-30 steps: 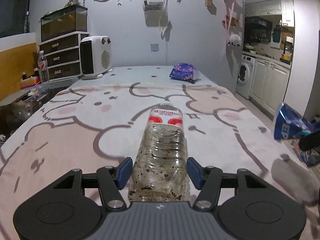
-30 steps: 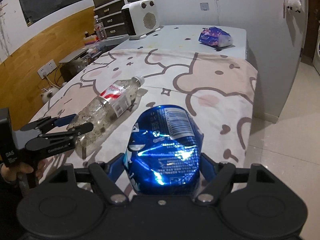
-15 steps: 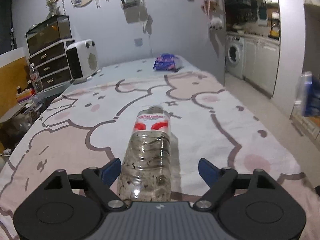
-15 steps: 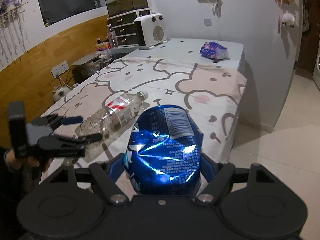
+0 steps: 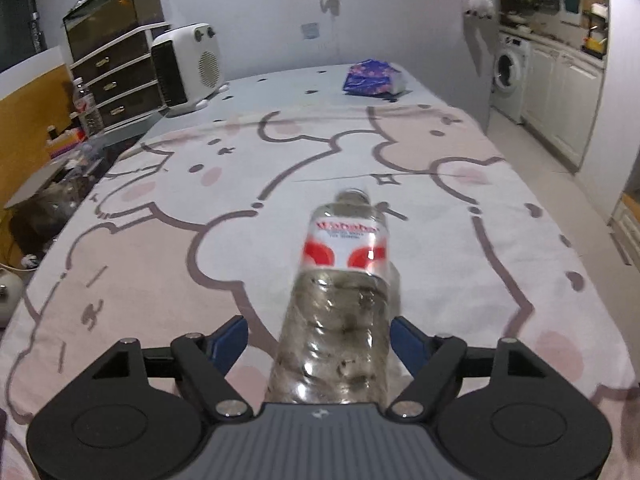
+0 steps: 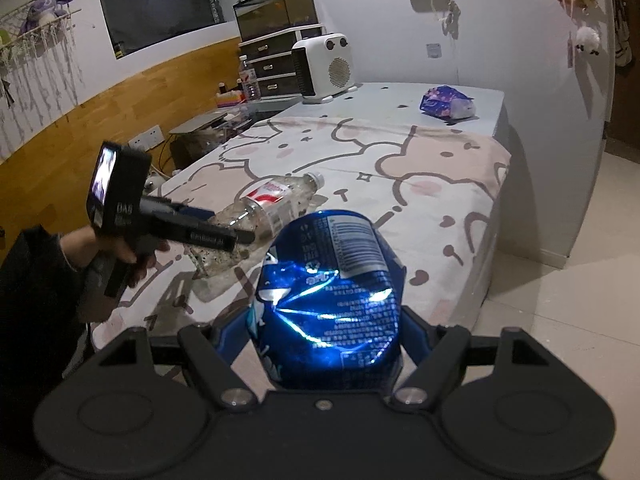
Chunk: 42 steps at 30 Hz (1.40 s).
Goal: Collect trash
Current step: 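Carry the water bottle and blue can with both tools over the yellow bin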
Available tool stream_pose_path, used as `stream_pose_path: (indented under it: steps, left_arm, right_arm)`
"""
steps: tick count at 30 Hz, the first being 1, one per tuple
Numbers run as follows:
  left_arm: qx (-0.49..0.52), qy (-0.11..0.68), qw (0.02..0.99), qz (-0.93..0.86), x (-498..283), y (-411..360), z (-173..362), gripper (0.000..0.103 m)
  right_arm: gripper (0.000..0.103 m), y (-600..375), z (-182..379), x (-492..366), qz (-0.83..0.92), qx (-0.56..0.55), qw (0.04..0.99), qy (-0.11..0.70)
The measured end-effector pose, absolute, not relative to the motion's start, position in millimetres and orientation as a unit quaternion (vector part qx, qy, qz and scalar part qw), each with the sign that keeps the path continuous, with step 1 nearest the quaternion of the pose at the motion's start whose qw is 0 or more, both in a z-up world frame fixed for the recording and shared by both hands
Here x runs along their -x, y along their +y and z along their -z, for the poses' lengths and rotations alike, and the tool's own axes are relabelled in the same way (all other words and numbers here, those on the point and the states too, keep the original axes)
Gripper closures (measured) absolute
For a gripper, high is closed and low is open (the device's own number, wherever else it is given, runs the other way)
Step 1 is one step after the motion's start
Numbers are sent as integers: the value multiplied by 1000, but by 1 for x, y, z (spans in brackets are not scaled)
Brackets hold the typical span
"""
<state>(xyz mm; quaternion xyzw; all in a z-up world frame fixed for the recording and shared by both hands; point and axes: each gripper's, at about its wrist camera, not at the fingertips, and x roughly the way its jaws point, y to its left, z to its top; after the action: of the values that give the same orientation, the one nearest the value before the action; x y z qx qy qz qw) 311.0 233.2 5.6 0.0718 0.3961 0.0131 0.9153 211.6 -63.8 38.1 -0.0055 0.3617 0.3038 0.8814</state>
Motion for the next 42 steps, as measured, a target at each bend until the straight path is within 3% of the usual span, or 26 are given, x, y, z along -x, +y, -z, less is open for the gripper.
stream_pose_path:
  steps: [2,5,8,24,42]
  left_arm:
    - [-77,408,910,-12,-318,231,-5,28]
    - [-77,420,904,7,-322,226,-3,41]
    - [-96,414,905,7,-318,221,-1,42]
    - [-67,353,933,26,-273,208,-18,44]
    - [-109,446,887,39,-287,188,9,39]
  right_arm:
    - [25,-61,-35,-215,-304,3,880,364]
    - [25,-58,-30,-219,-304,-3,878,368]
    - [25,-57,-27,-223,-307,-11,877,370]
    - [26,-58,-19,-236,-289,-27,885,364]
    - [26,-50,-6,-241,-293,-17,878,378]
